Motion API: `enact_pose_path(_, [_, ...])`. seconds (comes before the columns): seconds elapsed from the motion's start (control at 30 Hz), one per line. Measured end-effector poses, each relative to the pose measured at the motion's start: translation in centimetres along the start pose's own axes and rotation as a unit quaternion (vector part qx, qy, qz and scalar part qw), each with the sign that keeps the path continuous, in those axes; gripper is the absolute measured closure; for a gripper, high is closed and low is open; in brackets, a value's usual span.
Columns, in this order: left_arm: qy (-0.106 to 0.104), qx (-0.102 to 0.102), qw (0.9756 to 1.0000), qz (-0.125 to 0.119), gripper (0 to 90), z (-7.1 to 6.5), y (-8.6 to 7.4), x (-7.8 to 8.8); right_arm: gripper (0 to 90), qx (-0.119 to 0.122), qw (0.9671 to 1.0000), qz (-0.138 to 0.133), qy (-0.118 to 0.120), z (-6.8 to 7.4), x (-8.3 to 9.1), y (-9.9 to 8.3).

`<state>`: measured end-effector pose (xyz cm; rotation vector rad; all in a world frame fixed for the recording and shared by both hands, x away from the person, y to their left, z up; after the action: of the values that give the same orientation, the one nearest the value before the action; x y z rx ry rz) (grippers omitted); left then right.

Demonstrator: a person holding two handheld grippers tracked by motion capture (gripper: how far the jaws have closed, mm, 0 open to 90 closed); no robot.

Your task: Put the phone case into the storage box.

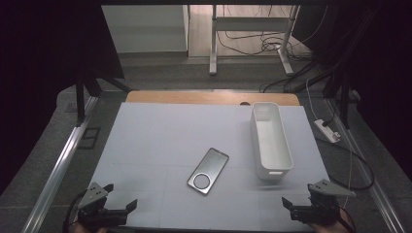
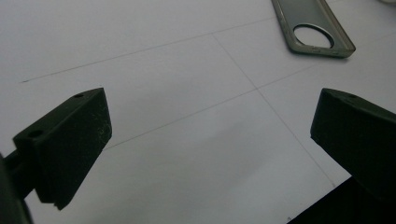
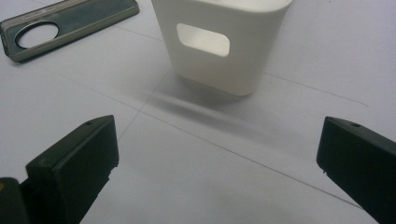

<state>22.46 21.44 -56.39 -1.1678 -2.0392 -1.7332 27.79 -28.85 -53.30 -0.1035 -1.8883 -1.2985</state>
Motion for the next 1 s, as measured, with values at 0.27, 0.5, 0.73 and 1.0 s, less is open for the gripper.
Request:
enact_pose_path(0.27, [0.001,0.004,1.0,0.005,0.1,0.07,-0.03,-0.11,0.0,0.0,1.0,-0.001,0.007,0.07,0.02,-0.03])
enact_pose_path(0.5, [0.003,0.01,0.9999,0.007,0.0,0.18,-0.02,-0.17,0.0,-0.001,1.0,0.002,0.009,0.09,-0.02,-0.07])
enact_pose_path(0.73, [-0.006,0.009,0.9998,0.014,0.0,0.11,-0.07,-0.22,0.0,0.006,0.9999,-0.003,0.01,0.22,0.03,0.02])
enact_pose_path(1.0, [-0.038,0.015,0.9987,0.032,0.0,-0.33,-0.05,-0.54,0.0,0.012,0.9999,-0.003,0.011,0.33,-0.02,0.07])
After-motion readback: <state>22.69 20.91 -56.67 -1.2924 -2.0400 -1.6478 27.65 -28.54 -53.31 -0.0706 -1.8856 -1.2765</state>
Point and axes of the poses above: each handheld gripper's, and its own axes: x roughly backward along the jaws, y roughly out of its top, z roughly to its left, the point moved 10 cm from there along -x, roughly forward along the jaws, and after that the axes turned 11 degrees about x, right-handed, at the moved point
